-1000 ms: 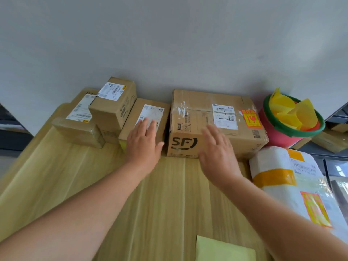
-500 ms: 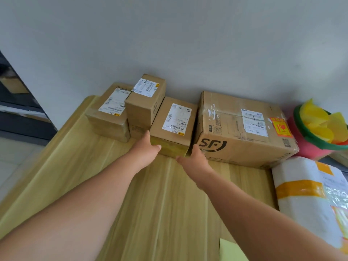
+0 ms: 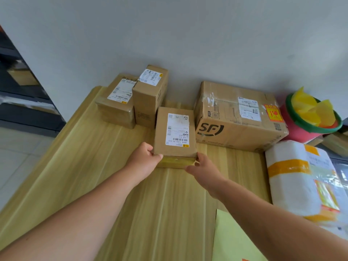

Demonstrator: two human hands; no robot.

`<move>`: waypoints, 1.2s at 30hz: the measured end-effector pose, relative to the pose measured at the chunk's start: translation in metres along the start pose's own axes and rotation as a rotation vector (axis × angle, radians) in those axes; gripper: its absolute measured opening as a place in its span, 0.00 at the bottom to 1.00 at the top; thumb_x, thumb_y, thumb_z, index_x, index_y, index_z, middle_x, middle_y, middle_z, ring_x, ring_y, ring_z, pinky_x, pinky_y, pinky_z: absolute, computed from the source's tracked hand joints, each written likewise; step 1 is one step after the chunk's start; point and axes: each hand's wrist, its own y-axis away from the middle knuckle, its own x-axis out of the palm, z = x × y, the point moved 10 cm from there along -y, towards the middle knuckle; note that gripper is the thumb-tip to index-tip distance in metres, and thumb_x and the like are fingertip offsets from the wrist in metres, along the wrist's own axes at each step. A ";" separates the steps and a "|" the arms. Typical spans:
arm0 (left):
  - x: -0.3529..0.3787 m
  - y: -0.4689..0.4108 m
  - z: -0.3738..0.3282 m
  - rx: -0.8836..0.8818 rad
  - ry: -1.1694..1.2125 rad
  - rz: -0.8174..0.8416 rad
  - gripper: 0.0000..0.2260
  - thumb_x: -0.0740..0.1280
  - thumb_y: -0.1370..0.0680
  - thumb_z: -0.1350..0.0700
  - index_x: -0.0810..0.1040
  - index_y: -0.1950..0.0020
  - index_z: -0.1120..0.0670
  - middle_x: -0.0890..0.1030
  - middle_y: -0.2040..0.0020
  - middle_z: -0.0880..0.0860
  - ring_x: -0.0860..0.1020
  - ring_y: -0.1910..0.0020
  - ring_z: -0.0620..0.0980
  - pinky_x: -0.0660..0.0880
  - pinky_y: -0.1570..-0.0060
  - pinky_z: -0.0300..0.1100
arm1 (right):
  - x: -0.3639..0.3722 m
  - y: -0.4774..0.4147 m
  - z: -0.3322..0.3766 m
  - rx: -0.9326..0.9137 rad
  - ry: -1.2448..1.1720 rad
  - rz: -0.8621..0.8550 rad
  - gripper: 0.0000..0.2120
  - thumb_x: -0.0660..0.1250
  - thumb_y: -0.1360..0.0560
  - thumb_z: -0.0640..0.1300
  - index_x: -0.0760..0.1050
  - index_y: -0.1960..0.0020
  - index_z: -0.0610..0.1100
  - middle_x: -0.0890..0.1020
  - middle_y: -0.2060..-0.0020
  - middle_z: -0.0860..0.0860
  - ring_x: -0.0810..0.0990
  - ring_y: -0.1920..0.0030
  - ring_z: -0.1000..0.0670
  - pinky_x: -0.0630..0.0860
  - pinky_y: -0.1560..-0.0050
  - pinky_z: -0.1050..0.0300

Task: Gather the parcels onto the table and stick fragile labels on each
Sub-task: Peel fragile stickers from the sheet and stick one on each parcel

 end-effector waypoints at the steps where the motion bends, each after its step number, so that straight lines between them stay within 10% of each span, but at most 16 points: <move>1: 0.000 0.010 0.003 -0.014 -0.024 0.000 0.23 0.68 0.25 0.48 0.68 0.33 0.54 0.75 0.54 0.45 0.76 0.49 0.49 0.73 0.45 0.46 | 0.001 0.008 -0.006 0.001 0.010 -0.001 0.18 0.67 0.25 0.43 0.69 0.36 0.50 0.77 0.50 0.56 0.78 0.47 0.54 0.71 0.60 0.65; 5: 0.011 0.061 0.021 -0.070 -0.120 0.052 0.27 0.68 0.25 0.45 0.66 0.30 0.52 0.75 0.51 0.46 0.77 0.47 0.51 0.73 0.46 0.44 | -0.001 0.035 -0.031 0.029 0.015 -0.043 0.16 0.67 0.24 0.50 0.68 0.39 0.50 0.77 0.46 0.52 0.77 0.49 0.52 0.73 0.53 0.57; 11: 0.062 0.139 0.059 -0.108 -0.004 0.346 0.13 0.70 0.29 0.45 0.73 0.52 0.52 0.80 0.52 0.46 0.77 0.54 0.45 0.73 0.49 0.42 | -0.009 0.068 -0.048 0.010 0.115 -0.105 0.27 0.70 0.26 0.52 0.66 0.31 0.46 0.76 0.41 0.51 0.76 0.41 0.49 0.74 0.42 0.52; 14: 0.037 0.140 0.042 0.018 -0.223 0.214 0.08 0.67 0.25 0.48 0.75 0.59 0.52 0.78 0.61 0.47 0.75 0.62 0.48 0.70 0.59 0.40 | -0.007 0.088 -0.047 0.033 0.177 -0.186 0.38 0.71 0.26 0.50 0.55 0.24 0.44 0.69 0.30 0.46 0.70 0.32 0.45 0.69 0.40 0.54; 18: -0.019 0.115 -0.005 0.277 -0.533 -0.174 0.16 0.66 0.23 0.49 0.72 0.38 0.51 0.74 0.40 0.52 0.73 0.41 0.54 0.71 0.45 0.47 | 0.020 0.120 -0.075 0.273 -0.047 -0.227 0.33 0.69 0.26 0.55 0.60 0.29 0.43 0.75 0.42 0.46 0.76 0.47 0.43 0.73 0.56 0.53; 22: -0.017 0.082 0.012 0.150 -0.541 -0.005 0.34 0.64 0.22 0.49 0.50 0.22 0.56 0.59 0.24 0.55 0.62 0.27 0.56 0.64 0.34 0.49 | 0.066 0.130 -0.103 0.429 -0.242 -0.093 0.23 0.67 0.26 0.58 0.64 0.43 0.42 0.74 0.54 0.48 0.83 0.57 0.45 0.81 0.50 0.47; 26: -0.020 0.085 0.034 0.046 -0.482 0.024 0.31 0.64 0.22 0.47 0.56 0.24 0.56 0.65 0.28 0.55 0.71 0.35 0.57 0.70 0.46 0.45 | 0.063 0.116 -0.100 0.388 -0.375 -0.139 0.13 0.68 0.25 0.50 0.73 0.46 0.42 0.80 0.52 0.47 0.83 0.62 0.48 0.82 0.52 0.52; 32: -0.004 0.136 0.064 -0.009 -0.262 0.186 0.11 0.65 0.23 0.46 0.75 0.50 0.53 0.81 0.62 0.51 0.80 0.65 0.53 0.74 0.63 0.41 | -0.004 0.115 -0.083 0.272 -0.315 -0.466 0.08 0.64 0.25 0.40 0.63 0.53 0.42 0.75 0.61 0.46 0.75 0.60 0.46 0.74 0.60 0.52; 36: -0.035 0.120 0.043 0.113 -0.484 -0.069 0.28 0.67 0.25 0.42 0.65 0.32 0.56 0.75 0.40 0.54 0.75 0.40 0.58 0.73 0.47 0.47 | 0.005 0.129 -0.080 0.269 -0.294 -0.455 0.15 0.67 0.25 0.44 0.61 0.46 0.45 0.74 0.58 0.48 0.73 0.64 0.50 0.68 0.70 0.57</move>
